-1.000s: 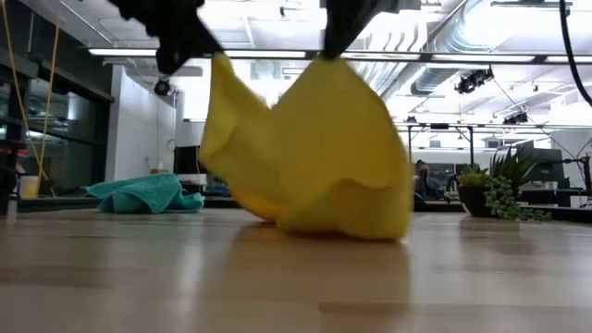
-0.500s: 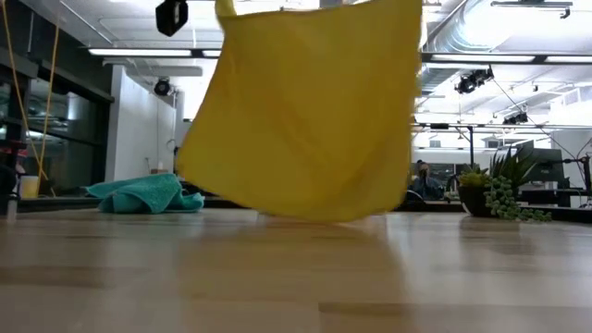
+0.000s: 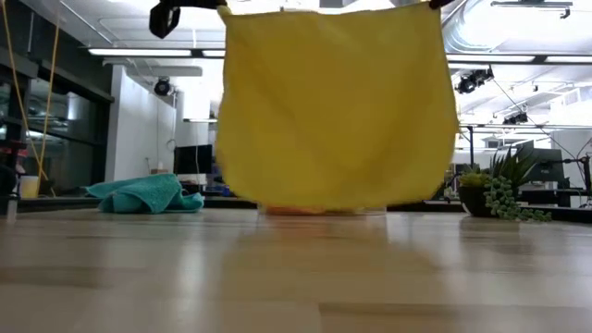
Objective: Fold microfiber towels
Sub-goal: Fold the yellow microfiber towel
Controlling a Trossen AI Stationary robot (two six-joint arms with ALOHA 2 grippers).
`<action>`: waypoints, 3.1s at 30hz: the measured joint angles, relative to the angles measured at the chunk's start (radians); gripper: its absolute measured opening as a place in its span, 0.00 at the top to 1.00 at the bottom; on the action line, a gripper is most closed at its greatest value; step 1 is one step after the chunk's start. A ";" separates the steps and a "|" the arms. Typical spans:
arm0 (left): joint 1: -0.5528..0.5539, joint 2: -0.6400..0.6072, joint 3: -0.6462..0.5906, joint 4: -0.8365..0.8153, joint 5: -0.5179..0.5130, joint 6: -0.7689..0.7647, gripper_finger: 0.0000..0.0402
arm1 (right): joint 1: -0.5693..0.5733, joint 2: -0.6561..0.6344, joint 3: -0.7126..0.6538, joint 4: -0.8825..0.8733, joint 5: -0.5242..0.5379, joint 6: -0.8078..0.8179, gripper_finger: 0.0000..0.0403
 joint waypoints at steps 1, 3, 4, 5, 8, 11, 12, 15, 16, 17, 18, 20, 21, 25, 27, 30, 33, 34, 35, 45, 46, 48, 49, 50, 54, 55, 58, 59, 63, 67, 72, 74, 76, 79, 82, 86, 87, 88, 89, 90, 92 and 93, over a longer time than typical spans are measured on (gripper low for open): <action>0.016 -0.002 0.000 0.014 0.014 0.001 1.00 | -0.015 -0.015 0.000 0.009 0.000 -0.024 1.00; 0.051 -0.002 0.000 0.025 0.040 0.004 1.00 | -0.044 -0.035 0.010 0.020 -0.008 -0.062 1.00; 0.067 -0.001 0.000 0.020 0.050 0.009 1.00 | -0.056 -0.039 0.019 0.037 -0.017 -0.078 1.00; 0.081 -0.001 0.000 0.014 0.057 0.011 1.00 | -0.066 -0.040 0.029 0.052 -0.031 -0.090 1.00; 0.112 -0.001 0.000 0.013 0.072 0.023 1.00 | -0.079 -0.038 0.057 0.074 -0.054 -0.120 1.00; 0.138 -0.011 0.000 0.023 0.073 0.069 1.00 | -0.079 -0.019 0.075 0.079 -0.053 -0.156 1.00; 0.152 -0.019 0.000 0.027 0.068 0.080 1.00 | -0.079 -0.012 0.080 0.078 -0.046 -0.167 1.00; 0.197 -0.036 0.000 0.042 0.049 0.061 1.00 | -0.089 0.007 0.096 0.078 -0.031 -0.212 1.00; 0.211 -0.040 0.000 0.048 0.047 0.032 1.00 | -0.092 0.013 0.097 0.081 -0.026 -0.224 1.00; 0.225 -0.045 0.000 0.050 0.047 -0.007 1.00 | -0.096 0.019 0.097 0.081 -0.025 -0.236 1.00; 0.237 -0.050 0.000 0.050 0.047 -0.056 1.00 | -0.100 0.027 0.097 0.081 -0.024 -0.249 1.00; 0.249 -0.056 -0.001 0.047 0.059 -0.156 1.00 | -0.105 0.041 0.096 0.079 -0.026 -0.264 1.00; 0.248 -0.060 -0.007 0.047 0.074 -0.186 1.00 | -0.105 0.048 0.096 0.077 -0.027 -0.266 1.00; 0.209 -0.083 -0.017 -0.002 0.086 -0.273 1.00 | -0.101 0.081 0.095 0.072 -0.034 -0.314 1.00; 0.170 -0.099 -0.018 -0.062 0.037 -0.303 1.00 | -0.092 0.089 0.095 0.069 -0.034 -0.339 1.00; 0.081 -0.130 -0.018 -0.147 -0.081 -0.353 1.00 | -0.084 0.095 0.095 0.069 -0.045 -0.374 1.00; -0.028 -0.156 -0.026 -0.191 -0.185 -0.408 1.00 | -0.083 0.094 0.095 0.068 -0.086 -0.366 1.00; -0.067 -0.163 -0.036 -0.188 -0.207 -0.431 1.00 | -0.082 0.096 0.095 0.067 -0.109 -0.354 1.00; -0.108 -0.170 -0.051 -0.182 -0.228 -0.458 1.00 | -0.079 0.103 0.095 0.063 -0.127 -0.343 1.00; -0.491 -0.115 -0.360 0.054 -0.422 -0.882 1.00 | 0.067 0.293 0.095 -0.010 -0.185 -0.239 1.00; -0.523 -0.103 -0.385 0.088 -0.437 -0.928 1.00 | 0.092 0.315 0.095 -0.010 -0.187 -0.214 1.00; -0.585 -0.075 -0.416 0.111 -0.465 -1.026 1.00 | 0.144 0.360 0.095 -0.017 -0.189 -0.161 1.00; -0.617 -0.059 -0.425 0.118 -0.473 -1.077 1.00 | 0.171 0.383 0.095 -0.022 -0.192 -0.134 1.00; -0.649 -0.045 -0.432 0.118 -0.480 -1.119 1.00 | 0.199 0.407 0.095 -0.028 -0.198 -0.104 1.00; -0.759 0.024 -0.450 0.119 -0.474 -1.292 1.00 | 0.294 0.498 0.094 -0.045 -0.228 0.035 1.00; -0.781 0.043 -0.453 0.118 -0.468 -1.336 1.00 | 0.313 0.519 0.094 -0.043 -0.245 0.069 1.00; -0.832 0.113 -0.453 0.143 -0.440 -1.454 1.00 | 0.367 0.579 0.094 -0.042 -0.308 0.176 1.00; -0.844 0.136 -0.453 0.168 -0.437 -1.482 1.00 | 0.384 0.594 0.094 -0.041 -0.327 0.211 1.00; -0.854 0.201 -0.453 0.272 -0.426 -1.507 1.00 | 0.435 0.628 0.094 -0.041 -0.364 0.278 1.00; -0.778 0.139 -0.453 0.258 -0.462 -1.445 1.00 | 0.420 0.588 0.094 -0.091 -0.347 0.267 1.00; -0.597 -0.110 -0.453 0.251 -0.496 -1.077 1.00 | 0.322 0.420 0.094 -0.234 -0.139 0.219 1.00; -0.501 -0.217 -0.453 0.251 -0.503 -0.931 1.00 | 0.267 0.345 0.094 -0.264 -0.054 0.168 1.00; -0.400 -0.308 -0.451 0.253 -0.499 -0.819 1.00 | 0.204 0.284 0.095 -0.268 -0.001 0.080 1.00; -0.261 -0.404 -0.413 0.213 -0.426 -0.654 1.00 | 0.114 0.230 0.095 -0.261 0.038 -0.062 1.00; -0.171 -0.445 -0.333 0.128 -0.332 -0.524 1.00 | 0.064 0.214 0.095 -0.250 0.052 -0.127 1.00; -0.158 -0.431 -0.252 0.009 -0.275 -0.417 1.00 | 0.056 0.233 0.095 -0.225 0.013 -0.145 1.00; -0.166 -0.423 -0.251 -0.007 -0.264 -0.412 1.00 | 0.063 0.244 0.095 -0.221 -0.018 -0.150 1.00; -0.176 -0.414 -0.252 -0.024 -0.254 -0.411 1.00 | 0.071 0.258 0.095 -0.220 -0.044 -0.151 1.00; -0.190 -0.403 -0.256 -0.041 -0.252 -0.420 1.00 | 0.081 0.273 0.095 -0.220 -0.065 -0.151 1.00; -0.204 -0.388 -0.264 -0.053 -0.250 -0.436 1.00 | 0.094 0.289 0.095 -0.222 -0.088 -0.148 1.00; -0.240 -0.348 -0.294 -0.051 -0.241 -0.479 1.00 | 0.122 0.324 0.095 -0.222 -0.135 -0.127 1.00; -0.263 -0.329 -0.315 -0.051 -0.236 -0.503 1.00 | 0.136 0.341 0.095 -0.219 -0.153 -0.106 1.00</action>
